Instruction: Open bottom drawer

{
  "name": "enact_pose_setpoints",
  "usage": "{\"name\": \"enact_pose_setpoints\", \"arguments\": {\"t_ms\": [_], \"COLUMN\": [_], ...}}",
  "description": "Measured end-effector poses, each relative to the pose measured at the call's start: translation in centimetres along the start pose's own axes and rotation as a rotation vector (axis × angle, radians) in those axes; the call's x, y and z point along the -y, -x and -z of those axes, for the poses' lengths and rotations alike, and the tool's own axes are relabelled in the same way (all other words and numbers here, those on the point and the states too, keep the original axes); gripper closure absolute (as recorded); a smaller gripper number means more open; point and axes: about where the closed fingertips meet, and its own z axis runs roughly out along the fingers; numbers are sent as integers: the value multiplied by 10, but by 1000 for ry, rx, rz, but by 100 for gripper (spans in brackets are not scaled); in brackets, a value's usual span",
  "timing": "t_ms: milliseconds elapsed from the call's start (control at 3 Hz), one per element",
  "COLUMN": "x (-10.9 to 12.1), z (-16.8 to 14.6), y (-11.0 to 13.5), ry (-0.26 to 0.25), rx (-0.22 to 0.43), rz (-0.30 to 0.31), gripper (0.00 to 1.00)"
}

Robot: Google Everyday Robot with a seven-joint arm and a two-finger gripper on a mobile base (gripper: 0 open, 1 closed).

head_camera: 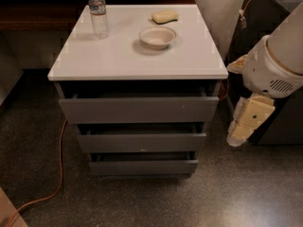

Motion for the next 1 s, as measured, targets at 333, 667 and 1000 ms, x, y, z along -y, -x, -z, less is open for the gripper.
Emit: {"name": "enact_pose_setpoints", "arguments": {"t_ms": [333,667,1000], "x": [-18,-38,-57], "z": [-37,-107,-167], "y": [9,17,26], "ry": [13,28,40], "rx": [58,109,136], "rz": [27,74,127], "gripper": [0,0,0]}}
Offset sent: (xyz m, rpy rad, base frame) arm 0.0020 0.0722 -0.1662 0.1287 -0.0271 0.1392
